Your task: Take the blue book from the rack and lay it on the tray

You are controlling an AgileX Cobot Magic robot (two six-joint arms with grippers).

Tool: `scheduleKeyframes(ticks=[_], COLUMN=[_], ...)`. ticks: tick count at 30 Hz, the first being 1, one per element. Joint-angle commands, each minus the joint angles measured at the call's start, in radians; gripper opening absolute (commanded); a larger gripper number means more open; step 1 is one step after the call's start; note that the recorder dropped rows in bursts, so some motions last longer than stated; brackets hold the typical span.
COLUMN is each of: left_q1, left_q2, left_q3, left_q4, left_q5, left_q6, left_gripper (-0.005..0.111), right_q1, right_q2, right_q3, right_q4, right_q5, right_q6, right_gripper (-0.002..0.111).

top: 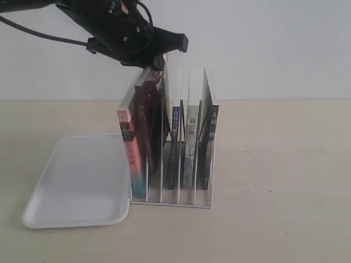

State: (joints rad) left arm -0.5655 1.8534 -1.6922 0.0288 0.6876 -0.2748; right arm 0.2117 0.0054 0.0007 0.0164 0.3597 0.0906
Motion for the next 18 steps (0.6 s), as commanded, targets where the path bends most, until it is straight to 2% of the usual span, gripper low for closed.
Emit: scheduleKeyframes(ticks=[1,9,18], left_q1=[-0.005,-0.005,-0.005], left_q2=[-0.066,-0.134,-0.12], left_q3=[-0.006,-0.006,-0.006], left_q4=[-0.01,-0.012,-0.012], left_q5=[-0.029,-0.003,0.008], left_q6=[-0.009,-0.009,-0.009], left_gripper=[0.004,0.004,0.004], right_q1=[-0.003,-0.003,-0.003], right_q2=[-0.005,-0.005,-0.005], right_q3=[-0.001,-0.001,-0.001], right_q4=[-0.004,-0.004,-0.004], right_q5=[-0.005,-0.005,-0.005], right_q6=[-0.004,-0.004,-0.004], right_gripper=[0.0,0.0,0.0])
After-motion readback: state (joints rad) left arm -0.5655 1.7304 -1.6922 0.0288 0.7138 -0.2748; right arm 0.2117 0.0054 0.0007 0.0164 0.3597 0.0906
